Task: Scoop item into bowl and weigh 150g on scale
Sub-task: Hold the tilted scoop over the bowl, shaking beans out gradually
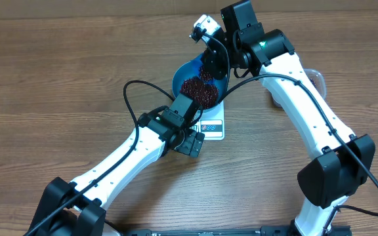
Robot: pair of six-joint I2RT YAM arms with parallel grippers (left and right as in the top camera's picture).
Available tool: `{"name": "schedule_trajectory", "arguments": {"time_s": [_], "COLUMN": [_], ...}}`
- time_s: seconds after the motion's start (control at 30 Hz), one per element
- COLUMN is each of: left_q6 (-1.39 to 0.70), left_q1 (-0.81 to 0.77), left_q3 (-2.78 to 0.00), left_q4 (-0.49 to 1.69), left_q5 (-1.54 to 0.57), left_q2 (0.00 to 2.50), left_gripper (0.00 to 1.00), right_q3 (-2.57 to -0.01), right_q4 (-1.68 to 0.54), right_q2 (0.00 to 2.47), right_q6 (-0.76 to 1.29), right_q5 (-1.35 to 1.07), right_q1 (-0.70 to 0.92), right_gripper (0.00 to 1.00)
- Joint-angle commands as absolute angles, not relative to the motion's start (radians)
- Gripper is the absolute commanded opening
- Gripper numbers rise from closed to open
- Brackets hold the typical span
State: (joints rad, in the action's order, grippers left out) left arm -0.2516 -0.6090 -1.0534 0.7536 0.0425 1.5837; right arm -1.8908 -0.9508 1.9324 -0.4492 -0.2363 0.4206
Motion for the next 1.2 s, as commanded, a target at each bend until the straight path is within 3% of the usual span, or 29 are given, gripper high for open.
{"name": "schedule_trajectory", "arguments": {"time_s": [0.0,1.17], "left_q6": [-0.232,-0.232], "left_q1": [-0.616,-0.616], "left_q3": [-1.049,-1.049], "left_q4": [0.751,0.751], "left_q5": [0.055,0.055], "left_q2": [1.576,1.577], "left_gripper": [1.0,1.0], "right_q3": [-1.919,-1.919], "right_q4": [-0.94,-0.951], "right_q2": [1.887,1.887], "right_q6": [-0.446,-0.443], "right_q5": [-0.243,-0.263], "right_q1": [0.426,0.426], "right_gripper": [0.04,0.04]}}
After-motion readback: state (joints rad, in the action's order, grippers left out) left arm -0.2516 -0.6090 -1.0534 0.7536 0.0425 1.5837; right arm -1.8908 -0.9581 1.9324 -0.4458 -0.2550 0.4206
